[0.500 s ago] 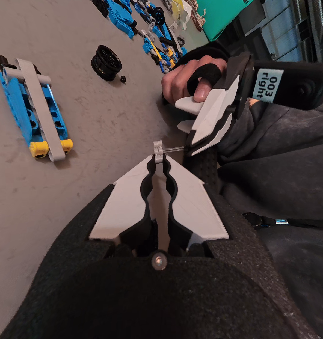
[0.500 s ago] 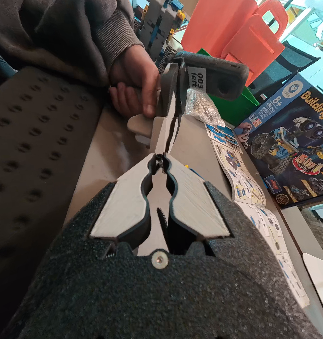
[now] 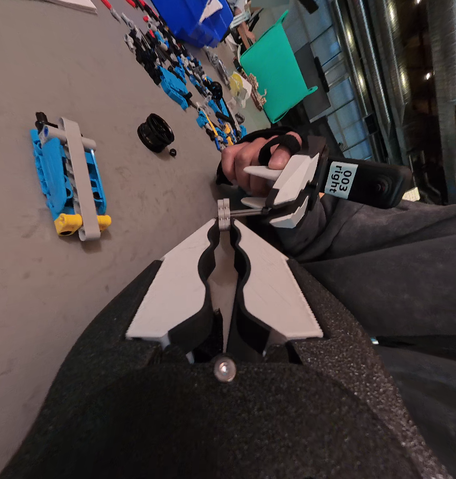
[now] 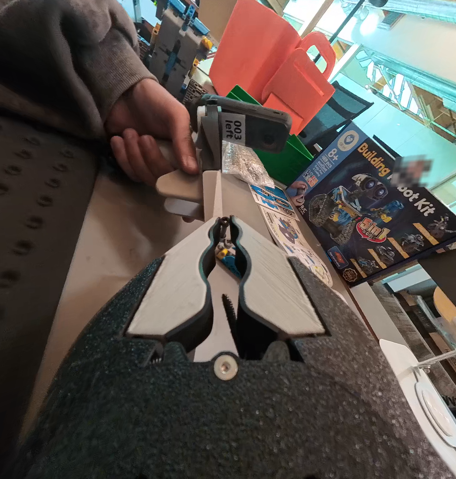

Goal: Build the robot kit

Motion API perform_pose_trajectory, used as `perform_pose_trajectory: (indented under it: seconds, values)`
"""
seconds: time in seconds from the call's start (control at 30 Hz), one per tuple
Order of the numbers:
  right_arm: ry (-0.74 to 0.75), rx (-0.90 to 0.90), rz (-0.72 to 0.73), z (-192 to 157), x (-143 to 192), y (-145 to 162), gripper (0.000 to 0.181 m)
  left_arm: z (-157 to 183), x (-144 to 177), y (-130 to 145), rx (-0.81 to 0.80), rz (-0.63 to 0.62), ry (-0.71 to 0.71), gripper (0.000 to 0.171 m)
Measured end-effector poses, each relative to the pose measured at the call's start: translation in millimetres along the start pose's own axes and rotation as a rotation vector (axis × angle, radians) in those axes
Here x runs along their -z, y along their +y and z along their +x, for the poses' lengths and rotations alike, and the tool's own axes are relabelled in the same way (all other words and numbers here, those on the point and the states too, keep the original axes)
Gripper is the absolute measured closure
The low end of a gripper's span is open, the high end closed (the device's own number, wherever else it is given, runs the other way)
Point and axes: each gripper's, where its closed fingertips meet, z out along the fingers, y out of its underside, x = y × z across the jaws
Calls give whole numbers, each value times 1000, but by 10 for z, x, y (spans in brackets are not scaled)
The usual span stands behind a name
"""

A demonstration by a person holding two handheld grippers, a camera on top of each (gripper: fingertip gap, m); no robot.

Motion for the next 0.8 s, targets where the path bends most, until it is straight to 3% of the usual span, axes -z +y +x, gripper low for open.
perform_pose_trajectory:
  seconds: [0.23,0.8]
  values:
    - [70,-41,28,119,-27,-78,175,76,7,-122,22,92,39,165]
    - [105,-82,20,206,-1,-59,175,48,14,-209,20,169,8,165]
